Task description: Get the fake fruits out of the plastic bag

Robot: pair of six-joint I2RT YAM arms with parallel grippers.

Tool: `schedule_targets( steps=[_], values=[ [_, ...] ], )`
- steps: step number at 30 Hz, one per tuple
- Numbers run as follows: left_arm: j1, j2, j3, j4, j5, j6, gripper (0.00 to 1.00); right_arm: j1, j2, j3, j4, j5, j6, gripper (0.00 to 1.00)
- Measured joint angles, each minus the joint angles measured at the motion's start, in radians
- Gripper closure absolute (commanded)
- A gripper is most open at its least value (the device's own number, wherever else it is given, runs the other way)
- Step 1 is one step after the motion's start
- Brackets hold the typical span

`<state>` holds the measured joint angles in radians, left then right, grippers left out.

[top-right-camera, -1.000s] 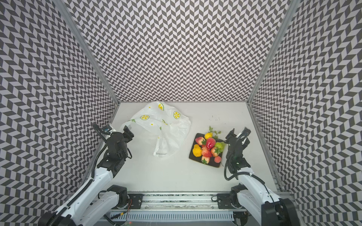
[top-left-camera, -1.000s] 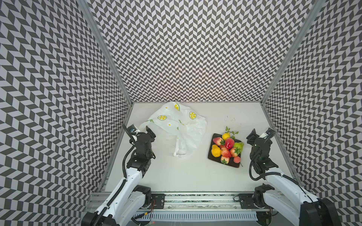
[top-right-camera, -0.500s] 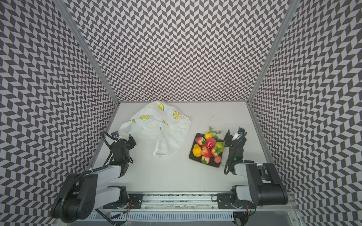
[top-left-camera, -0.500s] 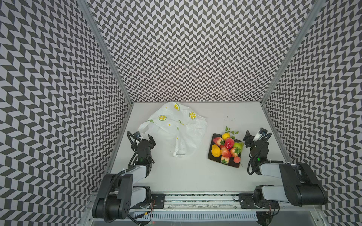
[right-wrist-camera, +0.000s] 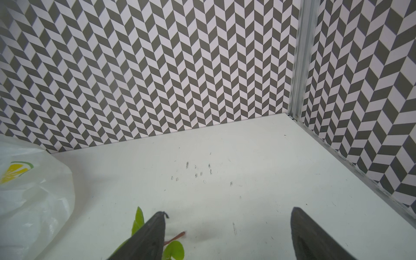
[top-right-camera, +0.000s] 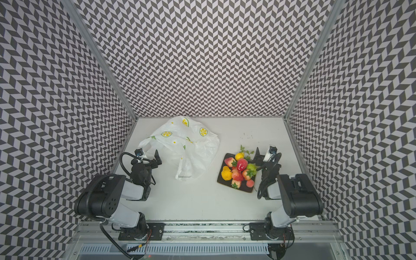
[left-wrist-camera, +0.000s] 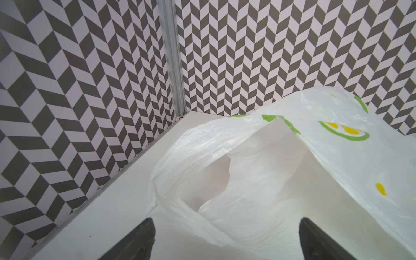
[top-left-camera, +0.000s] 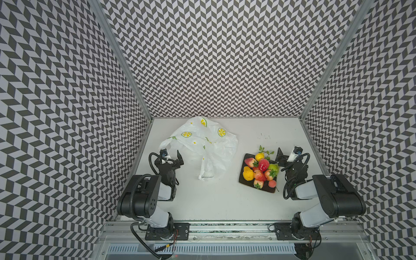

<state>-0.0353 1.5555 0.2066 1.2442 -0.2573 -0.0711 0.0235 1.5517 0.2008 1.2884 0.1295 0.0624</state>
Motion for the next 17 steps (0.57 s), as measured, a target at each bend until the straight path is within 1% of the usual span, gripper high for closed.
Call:
schedule_targets(
  steps=[3,10,14,15,17],
  values=[
    [-0.009,0.001,0.007,0.024,0.000,0.011,0.00,0.000,0.000,0.000,0.000,-0.005,-0.003,0.12],
    [-0.011,0.000,0.011,0.017,0.000,0.019,0.00,0.000,0.000,0.000,0.000,-0.010,-0.010,0.12],
    [-0.010,0.010,0.040,0.003,0.009,0.019,0.00,0.000,0.000,0.000,0.000,-0.011,-0.011,0.12],
    [-0.008,0.011,0.044,0.001,0.010,0.019,0.00,0.000,0.000,0.000,0.000,-0.012,-0.010,0.00],
    [-0.008,0.011,0.046,0.002,0.013,0.019,0.00,0.000,0.000,0.000,0.000,-0.014,-0.016,0.01]
  ],
)
